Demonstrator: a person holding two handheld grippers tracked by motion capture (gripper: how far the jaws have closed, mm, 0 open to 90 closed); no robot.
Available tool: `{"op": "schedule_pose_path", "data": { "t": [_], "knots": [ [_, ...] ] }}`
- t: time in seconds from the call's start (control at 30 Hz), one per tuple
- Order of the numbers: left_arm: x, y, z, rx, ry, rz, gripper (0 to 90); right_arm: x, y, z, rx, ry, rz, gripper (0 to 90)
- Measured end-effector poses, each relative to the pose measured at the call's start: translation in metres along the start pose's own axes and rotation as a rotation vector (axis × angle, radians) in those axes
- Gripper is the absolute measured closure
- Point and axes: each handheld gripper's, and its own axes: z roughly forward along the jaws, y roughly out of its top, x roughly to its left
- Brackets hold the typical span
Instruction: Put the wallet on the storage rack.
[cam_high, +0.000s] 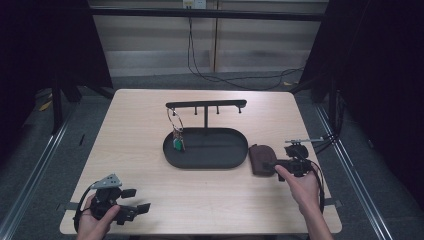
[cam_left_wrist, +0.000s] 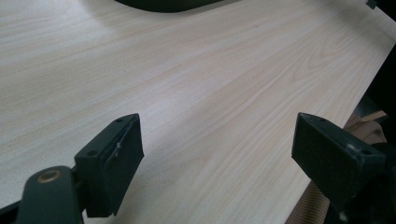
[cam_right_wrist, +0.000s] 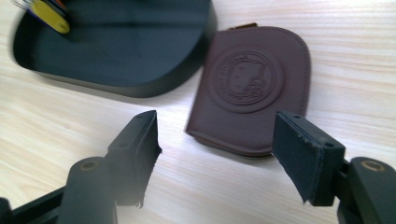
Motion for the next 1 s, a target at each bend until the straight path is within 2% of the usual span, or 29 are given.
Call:
{"op": "schedule_pose_path", "data": {
  "t": [0.1, 0.2, 0.3, 0.4, 0.57, 0.63, 0.7, 0.77, 0.83, 1.0],
  "knots": [
    [0.000, 0.000, 0.000, -0.002, 0.001, -0.002, 16.5, 0.000, 0.008, 0.006, 0.051, -0.003, 0.003, 28.1],
    [-0.001, 0.000, -0.001, -0.002, -0.003, 0.000, 16.5, -0.001, 0.018, 0.014, 0.100, -0.038, 0.004, 23.4],
    [-0.001, 0.001, -0.001, -0.001, -0.003, 0.012, 16.5, -0.007, 0.029, 0.025, 0.190, -0.065, 0.032, 15.5],
    [-0.001, 0.000, -0.002, -0.006, -0.010, 0.008, 16.5, -0.015, 0.039, 0.033, 0.247, -0.081, 0.071, 16.5],
    [0.001, 0.001, -0.002, 0.000, -0.027, 0.002, 16.5, -0.020, 0.053, 0.036, 0.274, -0.108, 0.077, 19.5],
    [0.002, 0.001, -0.003, 0.002, -0.027, 0.007, 16.5, -0.019, 0.058, 0.039, 0.305, -0.139, 0.053, 19.8],
    [0.001, 0.001, -0.003, 0.004, -0.027, 0.011, 16.5, -0.019, 0.061, 0.043, 0.326, -0.139, 0.056, 21.1],
    [0.001, 0.001, -0.003, 0.005, -0.027, 0.010, 16.5, -0.020, 0.063, 0.049, 0.352, -0.159, 0.051, 20.8],
    [0.001, 0.001, -0.003, 0.007, -0.029, 0.003, 16.5, -0.021, 0.064, 0.054, 0.369, -0.150, 0.059, 21.8],
    [0.001, 0.001, -0.003, 0.012, -0.027, 0.006, 16.7, -0.024, 0.066, 0.059, 0.370, -0.130, 0.082, 24.4]
  ]
}}
